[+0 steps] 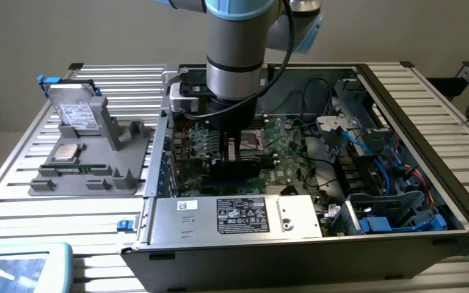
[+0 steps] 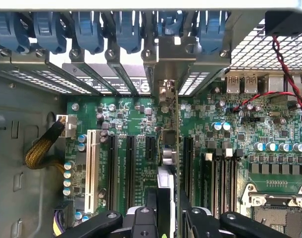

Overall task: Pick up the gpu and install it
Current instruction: 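Insert the gpu into the slot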

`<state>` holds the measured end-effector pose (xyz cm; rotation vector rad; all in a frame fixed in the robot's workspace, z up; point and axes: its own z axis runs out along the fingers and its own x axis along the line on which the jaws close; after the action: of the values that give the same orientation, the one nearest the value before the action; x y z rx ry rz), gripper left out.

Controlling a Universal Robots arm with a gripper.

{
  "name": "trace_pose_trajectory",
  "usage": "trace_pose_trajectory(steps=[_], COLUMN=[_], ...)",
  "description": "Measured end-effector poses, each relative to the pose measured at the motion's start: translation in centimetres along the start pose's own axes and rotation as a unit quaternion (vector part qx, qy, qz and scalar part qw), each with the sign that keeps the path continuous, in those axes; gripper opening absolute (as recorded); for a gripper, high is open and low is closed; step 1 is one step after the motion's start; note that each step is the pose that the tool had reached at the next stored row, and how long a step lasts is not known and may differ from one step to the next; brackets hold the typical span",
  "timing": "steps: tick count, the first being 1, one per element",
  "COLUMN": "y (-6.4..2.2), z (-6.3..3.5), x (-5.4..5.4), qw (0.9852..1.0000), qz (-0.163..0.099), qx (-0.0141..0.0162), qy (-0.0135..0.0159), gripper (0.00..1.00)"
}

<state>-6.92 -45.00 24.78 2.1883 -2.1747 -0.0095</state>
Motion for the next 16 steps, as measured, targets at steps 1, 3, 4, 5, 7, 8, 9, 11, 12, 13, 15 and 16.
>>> trace_pose_trajectory(steps=[1, 3, 4, 5, 7, 8, 9, 11, 12, 13, 15, 16], y=[0.00, 0.00, 0.00, 0.02, 0.08, 0.11, 0.15, 0.16, 0.17, 0.17, 0.17, 0.17], z=[0.00, 0.00, 0.01, 0.01, 0.07, 0.11, 0.13, 0.16, 0.19, 0.20, 0.22, 0.22], x=[0.04, 0.06, 0.06, 0.06, 0.06, 0.06, 0.06, 0.04, 0.04, 0.06, 0.08, 0.08], qw=[1.0000, 1.0000, 1.0000, 1.0000, 1.0000, 1.0000, 1.0000, 1.0000, 1.0000, 1.0000, 1.0000, 1.0000], qz=[0.000, 0.000, 0.000, 0.000, 0.000, 0.000, 0.000, 0.000, 0.000, 0.000, 0.001, 0.001], qx=[0.0000, 0.0000, 0.0000, 0.0000, 0.0001, 0.0001, 0.0000, -0.0001, -0.0001, 0.0000, 0.0001, 0.0000], qy=[0.0001, 0.0000, 0.0000, 0.0001, 0.0000, 0.0000, 0.0001, 0.0002, 0.0002, 0.0002, -0.0001, 0.0000], gripper=[0.27, 0.27, 0.27, 0.27, 0.27, 0.27, 0.27, 0.27, 0.27, 0.27, 0.27, 0.27])
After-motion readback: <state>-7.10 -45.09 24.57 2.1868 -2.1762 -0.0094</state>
